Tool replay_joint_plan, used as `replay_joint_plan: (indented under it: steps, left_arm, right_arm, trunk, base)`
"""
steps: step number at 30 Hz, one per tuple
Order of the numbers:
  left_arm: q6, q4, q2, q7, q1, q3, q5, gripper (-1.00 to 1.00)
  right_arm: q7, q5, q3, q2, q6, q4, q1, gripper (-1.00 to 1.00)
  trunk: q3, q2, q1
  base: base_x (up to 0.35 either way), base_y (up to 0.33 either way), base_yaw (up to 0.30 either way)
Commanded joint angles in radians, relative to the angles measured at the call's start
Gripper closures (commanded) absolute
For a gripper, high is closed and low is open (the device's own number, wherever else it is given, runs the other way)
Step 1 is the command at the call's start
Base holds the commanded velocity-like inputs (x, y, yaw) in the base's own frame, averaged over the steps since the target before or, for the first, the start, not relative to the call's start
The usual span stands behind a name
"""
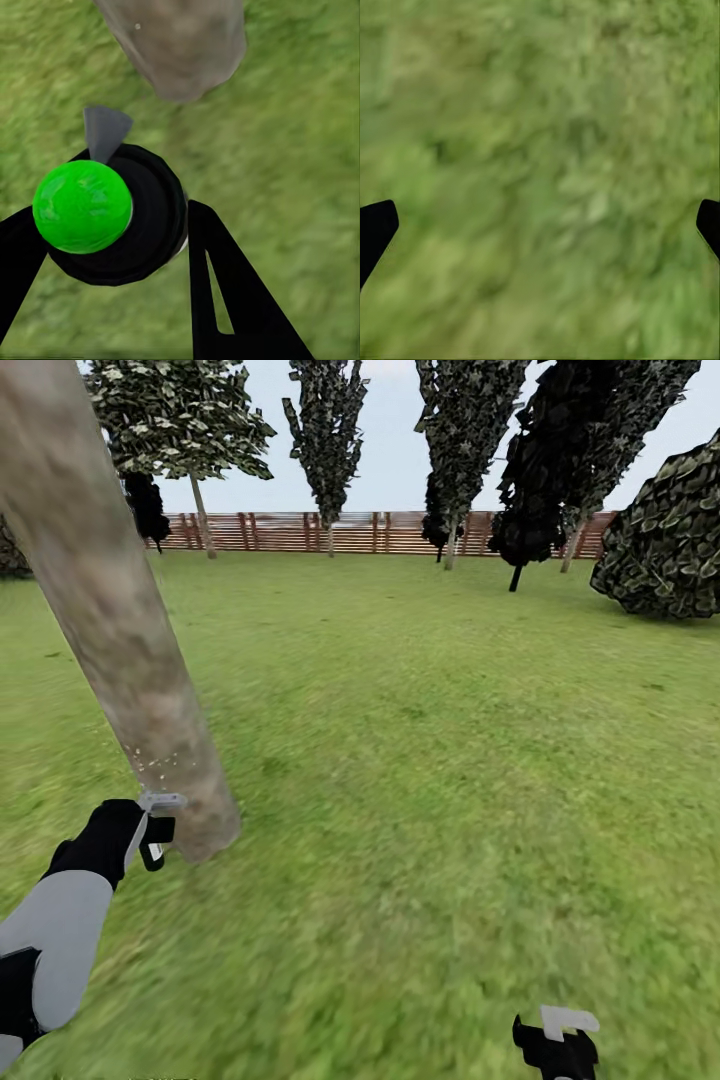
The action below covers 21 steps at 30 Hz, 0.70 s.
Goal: In the garden, pick up the pesticide atomizer on the floor and spray pesticide onto both trees until each tree trunk is fully covered.
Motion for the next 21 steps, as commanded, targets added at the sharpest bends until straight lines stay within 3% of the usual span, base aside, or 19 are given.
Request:
replay_joint_plan:
  steps: [1, 9, 21]
  left_arm:
    - [0.004, -0.001, -0.001, -0.01, -0.001, 0.005, -0.012, 1.0]
    - [-0.005, 0.01, 0.0, -0.006, 0.012, 0.004, -0.014, 1.0]
    - [-0.005, 0.011, -0.007, -0.005, 0.021, 0.009, -0.016, 1.0]
  right_arm:
    - [-0.003, 0.01, -0.008, 0.0, -0.004, 0.002, -0.001, -1.0]
    - [-0.003, 0.01, -0.008, 0.0, -0.004, 0.002, -0.001, -1.0]
    - [-0.005, 0.01, -0.009, -0.003, -0.005, 0.0, -0.001, -1.0]
  trunk:
    - [-0.001, 0.0, 0.0]
    - [-0.001, 0.0, 0.0]
    - [-0.001, 0.0, 0.0]
  base:
    - [0.107, -0.265, 0.276]
    - [0.095, -0.265, 0.253]
    - [0.121, -0.265, 0.012]
